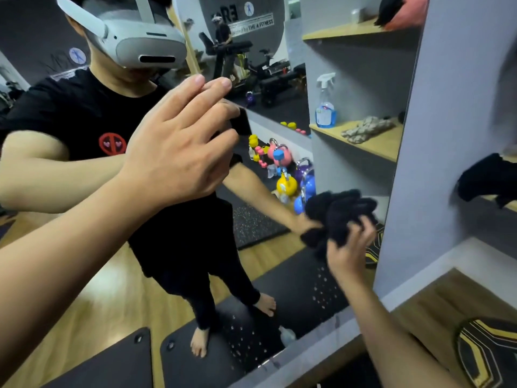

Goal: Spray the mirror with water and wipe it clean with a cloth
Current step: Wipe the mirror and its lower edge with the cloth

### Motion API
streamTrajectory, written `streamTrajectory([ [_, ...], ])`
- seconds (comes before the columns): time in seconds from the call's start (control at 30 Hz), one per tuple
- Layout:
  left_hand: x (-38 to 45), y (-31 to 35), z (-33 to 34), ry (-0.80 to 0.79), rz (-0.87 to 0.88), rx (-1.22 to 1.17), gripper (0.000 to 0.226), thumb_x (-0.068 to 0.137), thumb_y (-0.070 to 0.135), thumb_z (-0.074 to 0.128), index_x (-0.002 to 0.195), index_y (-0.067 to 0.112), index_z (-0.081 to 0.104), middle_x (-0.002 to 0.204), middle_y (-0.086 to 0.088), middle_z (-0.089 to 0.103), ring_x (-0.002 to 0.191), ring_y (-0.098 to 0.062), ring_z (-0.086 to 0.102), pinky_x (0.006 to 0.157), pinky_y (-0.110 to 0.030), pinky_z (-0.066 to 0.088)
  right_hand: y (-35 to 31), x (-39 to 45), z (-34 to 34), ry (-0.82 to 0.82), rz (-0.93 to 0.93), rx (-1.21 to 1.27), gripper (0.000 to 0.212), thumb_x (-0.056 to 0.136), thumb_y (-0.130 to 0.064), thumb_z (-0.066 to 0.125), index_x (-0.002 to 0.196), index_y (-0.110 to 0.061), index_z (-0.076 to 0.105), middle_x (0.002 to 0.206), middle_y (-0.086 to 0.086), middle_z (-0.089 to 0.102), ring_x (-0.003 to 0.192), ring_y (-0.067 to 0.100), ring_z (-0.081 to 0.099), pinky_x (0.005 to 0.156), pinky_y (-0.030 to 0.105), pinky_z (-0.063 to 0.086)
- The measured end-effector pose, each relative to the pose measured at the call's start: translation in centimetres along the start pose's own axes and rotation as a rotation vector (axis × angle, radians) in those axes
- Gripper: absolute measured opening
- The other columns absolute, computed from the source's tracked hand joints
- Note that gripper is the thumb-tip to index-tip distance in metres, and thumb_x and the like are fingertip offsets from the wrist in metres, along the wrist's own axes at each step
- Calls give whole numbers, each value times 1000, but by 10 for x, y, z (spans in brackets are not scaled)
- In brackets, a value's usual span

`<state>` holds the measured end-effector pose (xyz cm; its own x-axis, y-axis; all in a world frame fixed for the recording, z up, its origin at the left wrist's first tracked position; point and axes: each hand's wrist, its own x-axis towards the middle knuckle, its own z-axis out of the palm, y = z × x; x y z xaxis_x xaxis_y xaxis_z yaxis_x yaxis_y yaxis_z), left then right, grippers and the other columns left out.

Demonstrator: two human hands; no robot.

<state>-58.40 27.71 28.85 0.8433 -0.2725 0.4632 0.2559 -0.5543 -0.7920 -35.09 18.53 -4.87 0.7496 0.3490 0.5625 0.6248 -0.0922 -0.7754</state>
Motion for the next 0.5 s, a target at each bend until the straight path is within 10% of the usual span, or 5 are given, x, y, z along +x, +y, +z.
streamTrajectory([
  [0.13,-1,1,-1,-18,3,15,20,98,16,51,97,3,66,128,-21,64,144,-41,45,118,-58,35,-2,92,-23,208,608,164,58,89,-11,54,144,-12,37,152,16,26,135,41,33,111,56,37],
  [0.4,-1,1,0,4,-4,29,20,99,15,47,97,2,63,124,-21,65,140,-41,48,118,-57,35,-31,0,35,311,1007,269,54,94,-16,58,145,-16,39,153,15,30,131,42,42,104,40,38],
  [0.5,-2,2,2,11,5,18,21,99,15,46,96,2,62,123,-20,66,140,-42,49,118,-58,35,-59,-78,65,226,1131,280,62,94,-23,61,149,-18,33,153,18,29,129,47,43,107,60,40],
])
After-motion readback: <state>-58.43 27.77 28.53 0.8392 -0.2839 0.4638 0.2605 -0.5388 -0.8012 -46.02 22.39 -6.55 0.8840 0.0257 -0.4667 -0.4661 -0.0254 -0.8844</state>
